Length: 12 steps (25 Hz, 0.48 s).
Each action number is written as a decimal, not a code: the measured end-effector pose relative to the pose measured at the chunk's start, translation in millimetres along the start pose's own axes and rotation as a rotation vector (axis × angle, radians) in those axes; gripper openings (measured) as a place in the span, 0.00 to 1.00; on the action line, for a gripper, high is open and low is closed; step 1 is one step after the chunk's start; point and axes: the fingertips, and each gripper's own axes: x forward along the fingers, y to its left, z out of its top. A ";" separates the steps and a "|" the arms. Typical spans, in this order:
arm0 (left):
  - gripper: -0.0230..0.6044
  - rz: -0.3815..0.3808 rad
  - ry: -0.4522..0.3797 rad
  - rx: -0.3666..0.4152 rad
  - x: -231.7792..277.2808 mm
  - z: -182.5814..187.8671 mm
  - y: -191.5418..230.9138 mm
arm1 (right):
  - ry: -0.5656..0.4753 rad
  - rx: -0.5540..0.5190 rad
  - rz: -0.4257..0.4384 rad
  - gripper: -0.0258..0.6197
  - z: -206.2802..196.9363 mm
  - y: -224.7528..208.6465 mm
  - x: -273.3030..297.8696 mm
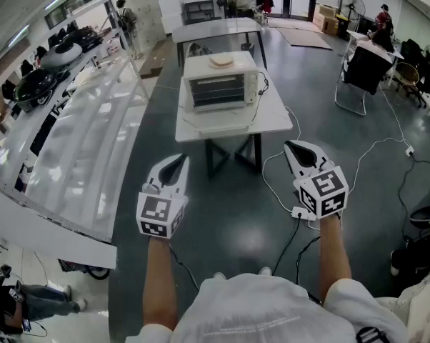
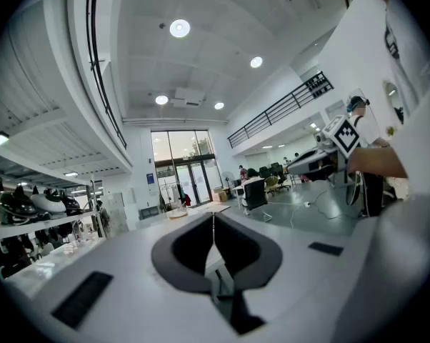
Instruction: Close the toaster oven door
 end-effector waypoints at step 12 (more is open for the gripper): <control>0.07 -0.011 0.009 -0.005 2.0 -6.1 3.6 | 0.002 0.006 0.002 0.06 -1.6 4.6 7.2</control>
